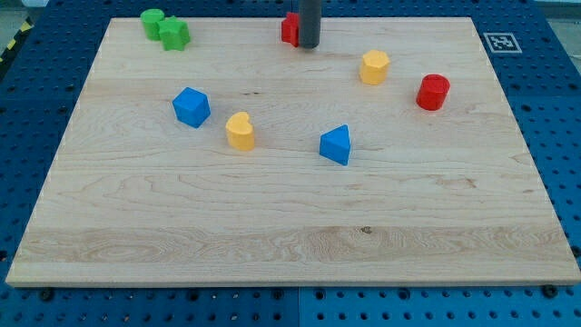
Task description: Nudge the red circle a bit right
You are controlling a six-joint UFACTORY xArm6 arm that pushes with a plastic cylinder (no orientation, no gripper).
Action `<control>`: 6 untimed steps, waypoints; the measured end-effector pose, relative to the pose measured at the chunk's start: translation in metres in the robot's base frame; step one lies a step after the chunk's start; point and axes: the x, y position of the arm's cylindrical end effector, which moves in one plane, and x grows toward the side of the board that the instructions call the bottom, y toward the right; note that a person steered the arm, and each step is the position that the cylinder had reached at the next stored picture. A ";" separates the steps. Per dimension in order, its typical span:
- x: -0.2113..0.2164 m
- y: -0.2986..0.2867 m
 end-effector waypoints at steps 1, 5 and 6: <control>0.039 0.018; 0.168 0.217; 0.192 0.241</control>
